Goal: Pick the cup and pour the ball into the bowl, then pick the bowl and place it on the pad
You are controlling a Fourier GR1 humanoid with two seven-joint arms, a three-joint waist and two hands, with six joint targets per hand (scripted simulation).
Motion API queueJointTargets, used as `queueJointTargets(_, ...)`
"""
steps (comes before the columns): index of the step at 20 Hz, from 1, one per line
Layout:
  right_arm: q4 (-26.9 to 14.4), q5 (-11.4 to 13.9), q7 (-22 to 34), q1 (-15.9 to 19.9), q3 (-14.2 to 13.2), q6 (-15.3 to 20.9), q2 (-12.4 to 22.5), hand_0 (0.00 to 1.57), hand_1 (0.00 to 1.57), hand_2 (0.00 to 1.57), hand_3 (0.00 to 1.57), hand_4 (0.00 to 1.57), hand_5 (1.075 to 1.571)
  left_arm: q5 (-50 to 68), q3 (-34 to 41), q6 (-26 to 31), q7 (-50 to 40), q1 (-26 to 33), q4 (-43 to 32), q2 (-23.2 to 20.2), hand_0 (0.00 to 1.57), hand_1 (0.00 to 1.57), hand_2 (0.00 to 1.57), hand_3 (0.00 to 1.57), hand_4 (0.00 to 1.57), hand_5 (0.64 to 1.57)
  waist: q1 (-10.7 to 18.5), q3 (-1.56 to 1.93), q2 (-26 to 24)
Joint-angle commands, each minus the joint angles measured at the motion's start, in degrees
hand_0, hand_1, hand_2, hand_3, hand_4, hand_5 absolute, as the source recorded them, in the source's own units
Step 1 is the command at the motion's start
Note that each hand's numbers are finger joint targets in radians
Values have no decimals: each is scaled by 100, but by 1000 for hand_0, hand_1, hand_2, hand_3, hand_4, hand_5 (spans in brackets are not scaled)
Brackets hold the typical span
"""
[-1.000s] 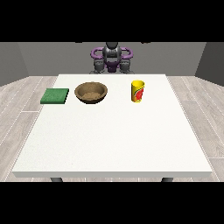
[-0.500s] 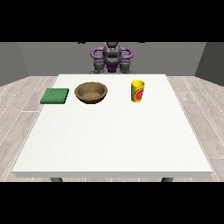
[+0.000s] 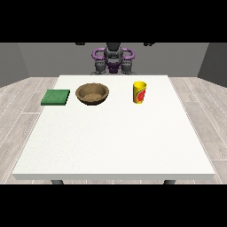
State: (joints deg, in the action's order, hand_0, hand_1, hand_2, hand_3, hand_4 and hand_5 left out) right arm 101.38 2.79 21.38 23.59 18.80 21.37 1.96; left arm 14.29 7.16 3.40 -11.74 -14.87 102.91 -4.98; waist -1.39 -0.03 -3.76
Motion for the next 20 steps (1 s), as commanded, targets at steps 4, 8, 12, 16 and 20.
queueJointTargets(4, 174, -326, -644, 299, -218, -578, 140, 0, 0, 0, 0, 0, 1568, -724, 512, -222, 939, -1138, -799, -600, 0, 0, 0, 0, 0, 1459, -661, 5, 1370)
queueJointTargets(8, 445, -231, -802, 307, -374, -583, 175, 0, 0, 0, 0, 0, 1566, -612, 680, 244, 2170, -609, -1641, -583, 0, 0, 0, 0, 0, 1434, -626, -2, 1677)
queueJointTargets(12, 777, -405, -701, 56, -421, -859, 277, 0, 0, 0, 0, 0, 1569, -762, 852, 209, 2929, -527, -2551, -569, 0, 0, 0, 0, 0, 1417, -804, -1, 1650)
queueJointTargets(16, 685, -593, -403, 595, -1179, -954, 521, 0, 0, 0, 0, 0, 1567, -609, 929, 573, 3475, -829, -3330, -717, 0, 0, 0, 0, 0, 1400, -605, -1, 1753)
queueJointTargets(20, 1099, -704, -75, 325, -1199, -1111, 625, 0, 0, 0, 0, 0, 1569, -652, 1184, 747, 4091, -694, -4212, -985, 0, 0, 0, 0, 0, 1409, -729, -3, 1569)
